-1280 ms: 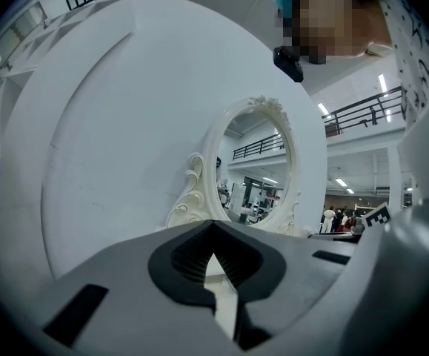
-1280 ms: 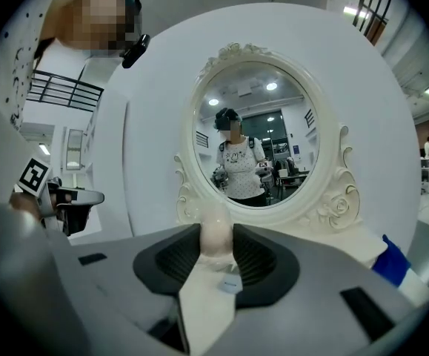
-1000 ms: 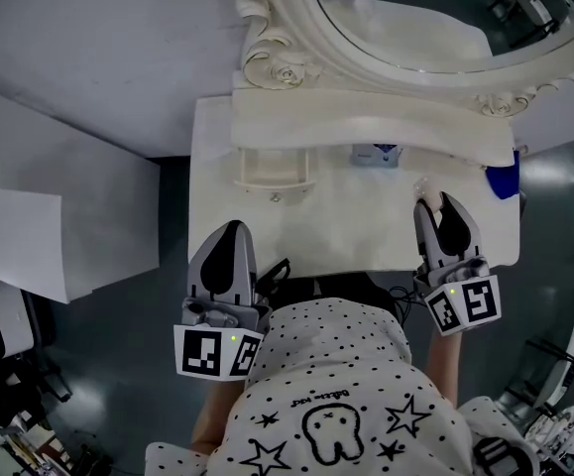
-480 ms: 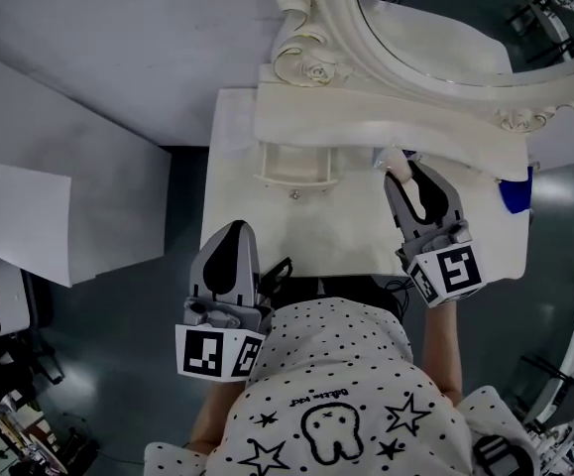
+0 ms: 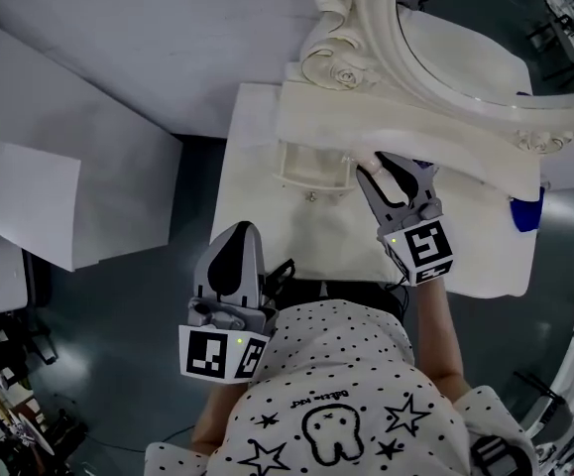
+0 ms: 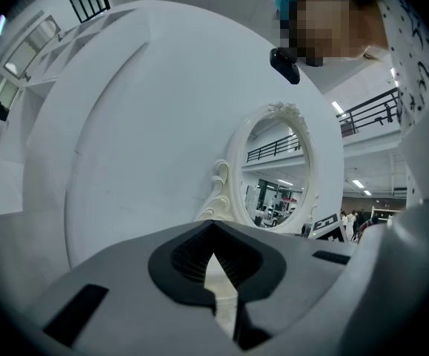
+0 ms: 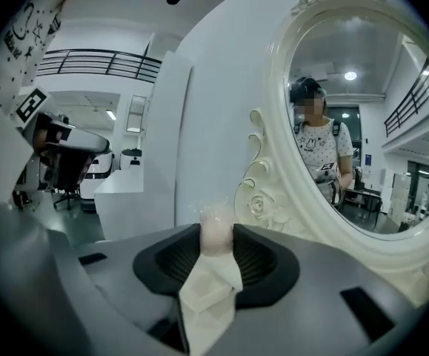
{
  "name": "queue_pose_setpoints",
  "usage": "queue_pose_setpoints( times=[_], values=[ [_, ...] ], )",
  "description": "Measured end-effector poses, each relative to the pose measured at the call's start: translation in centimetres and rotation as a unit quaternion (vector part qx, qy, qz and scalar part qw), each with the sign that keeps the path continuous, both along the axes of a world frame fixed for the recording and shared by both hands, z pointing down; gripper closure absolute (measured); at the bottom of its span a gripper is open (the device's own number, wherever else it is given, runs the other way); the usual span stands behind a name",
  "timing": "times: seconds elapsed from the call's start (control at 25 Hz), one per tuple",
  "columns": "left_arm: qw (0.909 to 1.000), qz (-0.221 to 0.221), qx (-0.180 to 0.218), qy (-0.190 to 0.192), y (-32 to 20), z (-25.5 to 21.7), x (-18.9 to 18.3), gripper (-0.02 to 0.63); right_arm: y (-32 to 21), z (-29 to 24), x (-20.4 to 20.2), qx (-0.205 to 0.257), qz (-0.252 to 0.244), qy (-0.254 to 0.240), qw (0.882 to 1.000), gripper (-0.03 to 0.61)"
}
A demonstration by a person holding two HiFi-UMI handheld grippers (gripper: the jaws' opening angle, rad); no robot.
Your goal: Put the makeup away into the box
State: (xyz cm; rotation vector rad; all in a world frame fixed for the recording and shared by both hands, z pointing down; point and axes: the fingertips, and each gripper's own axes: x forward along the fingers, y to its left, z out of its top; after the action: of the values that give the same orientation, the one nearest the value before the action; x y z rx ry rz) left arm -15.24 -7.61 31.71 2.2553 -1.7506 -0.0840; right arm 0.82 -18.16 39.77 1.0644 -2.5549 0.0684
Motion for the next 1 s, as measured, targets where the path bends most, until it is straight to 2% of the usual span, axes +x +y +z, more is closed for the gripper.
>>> queue_pose_setpoints(
  times=[0.16, 0.56, 1.0],
  values=[
    [1.0000, -0.008, -0.003, -0.003, 0.0, 0.2, -0.7, 0.615, -0.7, 1.6, -1.6, -0.014, -0.019, 0.010, 1.000, 0.433],
    [0.9999, -0.014, -0.006, 0.000, -0.1, 0.5, -1.7, 0.615, -0.3, 7.4, -5.7, -0.056, -0.075, 0.078, 0.993, 0.433],
    [0.9998, -0.018, -0.009, 0.004, -0.4, 0.9, -2.7, 0.615, -0.5, 11.9, -6.6, -0.094, -0.096, 0.138, 0.981, 0.433]
  ],
)
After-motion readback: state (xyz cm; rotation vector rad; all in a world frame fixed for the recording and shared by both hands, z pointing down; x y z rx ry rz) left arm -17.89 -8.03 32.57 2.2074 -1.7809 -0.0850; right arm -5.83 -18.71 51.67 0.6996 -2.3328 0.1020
